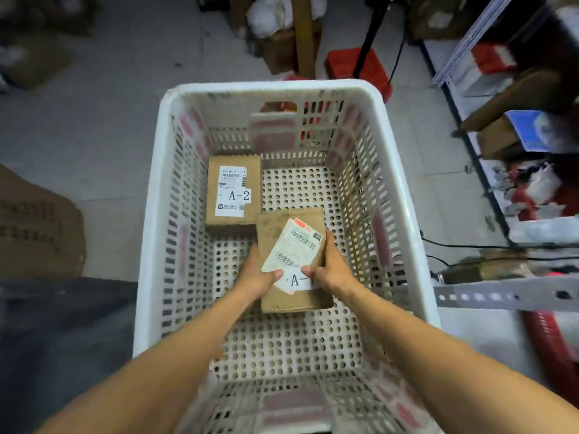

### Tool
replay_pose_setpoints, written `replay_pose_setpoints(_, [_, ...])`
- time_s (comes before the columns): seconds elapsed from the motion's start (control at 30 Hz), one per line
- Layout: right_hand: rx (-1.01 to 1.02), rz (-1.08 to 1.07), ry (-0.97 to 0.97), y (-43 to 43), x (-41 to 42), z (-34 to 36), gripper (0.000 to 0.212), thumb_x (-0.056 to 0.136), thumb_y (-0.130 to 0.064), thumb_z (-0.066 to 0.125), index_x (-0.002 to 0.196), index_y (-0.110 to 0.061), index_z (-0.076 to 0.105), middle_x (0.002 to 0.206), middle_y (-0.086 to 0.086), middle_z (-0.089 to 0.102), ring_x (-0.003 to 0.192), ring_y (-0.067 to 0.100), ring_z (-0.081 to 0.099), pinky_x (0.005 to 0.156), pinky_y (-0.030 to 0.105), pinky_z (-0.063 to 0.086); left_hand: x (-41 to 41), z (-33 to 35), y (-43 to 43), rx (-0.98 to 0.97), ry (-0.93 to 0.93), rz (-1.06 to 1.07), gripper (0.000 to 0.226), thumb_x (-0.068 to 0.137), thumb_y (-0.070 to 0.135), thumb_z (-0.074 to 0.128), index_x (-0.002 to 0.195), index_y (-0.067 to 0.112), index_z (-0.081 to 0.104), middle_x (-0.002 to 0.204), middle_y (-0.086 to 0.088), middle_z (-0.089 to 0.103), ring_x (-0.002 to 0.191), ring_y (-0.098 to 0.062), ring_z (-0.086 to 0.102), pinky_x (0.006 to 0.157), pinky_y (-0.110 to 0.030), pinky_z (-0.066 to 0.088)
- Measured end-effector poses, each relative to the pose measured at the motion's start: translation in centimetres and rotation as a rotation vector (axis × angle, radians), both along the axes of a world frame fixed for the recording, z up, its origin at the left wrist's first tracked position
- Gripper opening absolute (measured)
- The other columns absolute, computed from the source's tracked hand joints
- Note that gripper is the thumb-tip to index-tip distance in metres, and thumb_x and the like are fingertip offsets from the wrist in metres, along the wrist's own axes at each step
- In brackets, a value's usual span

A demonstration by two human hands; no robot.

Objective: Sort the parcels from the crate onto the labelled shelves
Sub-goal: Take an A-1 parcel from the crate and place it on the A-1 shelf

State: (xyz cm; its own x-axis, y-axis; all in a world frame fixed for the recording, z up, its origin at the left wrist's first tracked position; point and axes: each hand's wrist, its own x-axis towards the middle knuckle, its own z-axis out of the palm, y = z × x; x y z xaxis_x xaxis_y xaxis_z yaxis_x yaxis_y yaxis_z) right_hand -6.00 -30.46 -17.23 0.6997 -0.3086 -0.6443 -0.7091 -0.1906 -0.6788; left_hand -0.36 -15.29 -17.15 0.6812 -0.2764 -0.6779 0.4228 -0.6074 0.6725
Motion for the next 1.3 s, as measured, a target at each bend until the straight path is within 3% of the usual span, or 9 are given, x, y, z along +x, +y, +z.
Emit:
replay_pose_setpoints(0.17, [-0.054, 0.017, -0.259, 1.4, 0.6, 10.0, 0.096, 0.076, 0.000, 0.068, 0.150, -0.023, 0.012, 0.134, 0.003, 0.053, 0.116, 0.021, 0.053, 0.091, 0.025, 0.049, 1.2, 11.5, 2.0, -0.061, -0.182, -0.012, 0.080, 0.080, 0.002, 0.070, 0.146, 0.015, 0.028, 0.140, -0.007, 0.050, 0.129, -0.026, 0.046, 0.109, -0.038, 0.036])
replay_pose_setpoints(0.33, [-0.098, 0.001, -0.529, 3.3, 0.6, 22.9, 0.095, 0.073, 0.003, 0.069, 0.148, -0.025, 0.018, 0.132, 0.001, 0.053, 0.119, 0.019, 0.051, 0.099, 0.033, 0.045, 1.2, 24.9, 4.3, -0.140, -0.430, -0.046, 0.073, 0.081, 0.002, 0.069, 0.142, 0.013, 0.031, 0.136, -0.007, 0.053, 0.121, -0.022, 0.050, 0.095, -0.026, 0.039])
replay_pose_setpoints(0.47, [-0.234, -0.029, -0.690, 5.3, -1.5, 32.4, 0.096, 0.072, -0.001, 0.072, 0.148, -0.024, 0.019, 0.123, -0.011, 0.049, 0.109, 0.006, 0.048, 0.074, -0.006, 0.037, -0.4, 33.9, 6.5, -0.240, -0.579, -0.067, 0.067, 0.082, 0.000, 0.065, 0.140, 0.010, 0.033, 0.123, -0.001, 0.053, 0.092, -0.008, 0.051, 0.060, 0.000, 0.039])
replay_pose_setpoints(0.53, [-0.255, -0.058, -0.741, 6.5, -3.1, 35.9, 0.097, 0.069, 0.001, 0.074, 0.147, -0.026, 0.021, 0.118, -0.015, 0.052, 0.107, 0.004, 0.049, 0.081, 0.000, 0.041, -1.6, 37.1, 7.6, -0.291, -0.607, -0.061, 0.060, 0.081, -0.002, 0.065, 0.134, 0.008, 0.039, 0.124, -0.005, 0.057, 0.093, -0.011, 0.057, 0.070, -0.006, 0.049])
replay_pose_setpoints(0.63, [-0.256, -0.131, -0.771, 8.5, -6.3, 39.4, 0.097, 0.065, 0.002, 0.075, 0.144, -0.027, 0.025, 0.116, -0.014, 0.057, 0.113, 0.010, 0.053, 0.098, 0.029, 0.045, -4.1, 40.7, 9.2, -0.304, -0.628, -0.114, 0.064, 0.083, 0.006, 0.067, 0.139, 0.014, 0.037, 0.134, -0.011, 0.054, 0.122, -0.030, 0.052, 0.102, -0.045, 0.044])
replay_pose_setpoints(0.87, [-0.321, -0.246, -0.792, 13.0, -15.4, 43.2, 0.080, 0.063, 0.003, 0.076, 0.129, -0.023, 0.040, 0.104, -0.010, 0.059, 0.101, 0.011, 0.056, 0.061, -0.003, 0.040, -12.0, 44.3, 12.8, -0.352, -0.651, -0.205, 0.067, 0.083, 0.007, 0.068, 0.141, 0.016, 0.036, 0.132, -0.007, 0.058, 0.121, -0.025, 0.054, 0.104, -0.046, 0.044])
replay_pose_setpoints(1.07, [-0.329, -0.314, -0.823, 15.3, -24.8, 44.8, 0.081, 0.066, 0.005, 0.076, 0.134, -0.016, 0.036, 0.116, 0.002, 0.060, 0.111, 0.018, 0.056, 0.094, 0.031, 0.049, -19.7, 45.0, 13.6, -0.452, -0.578, -0.270, 0.077, 0.084, 0.001, 0.066, 0.148, 0.016, 0.024, 0.140, -0.013, 0.049, 0.125, -0.028, 0.050, 0.102, -0.047, 0.045])
replay_pose_setpoints(1.2, [-0.356, -0.392, -0.811, 16.0, -33.0, 44.5, 0.085, 0.068, 0.002, 0.077, 0.139, -0.016, 0.033, 0.115, -0.003, 0.058, 0.109, 0.013, 0.054, 0.079, 0.016, 0.048, -26.5, 44.9, 13.1, -0.446, -0.587, -0.352, 0.087, 0.085, 0.000, 0.065, 0.151, 0.026, 0.016, 0.142, -0.008, 0.047, 0.129, -0.028, 0.046, 0.104, -0.050, 0.043])
replay_pose_setpoints(1.3, [-0.399, -0.482, -0.788, 15.8, -40.0, 44.0, 0.079, 0.067, 0.004, 0.077, 0.134, -0.013, 0.038, 0.113, 0.000, 0.059, 0.112, 0.019, 0.057, 0.087, 0.029, 0.052, -32.6, 44.5, 12.4, -0.451, -0.604, -0.456, 0.085, 0.085, 0.003, 0.066, 0.150, 0.028, 0.019, 0.135, -0.005, 0.053, 0.127, -0.026, 0.049, 0.102, -0.050, 0.045])
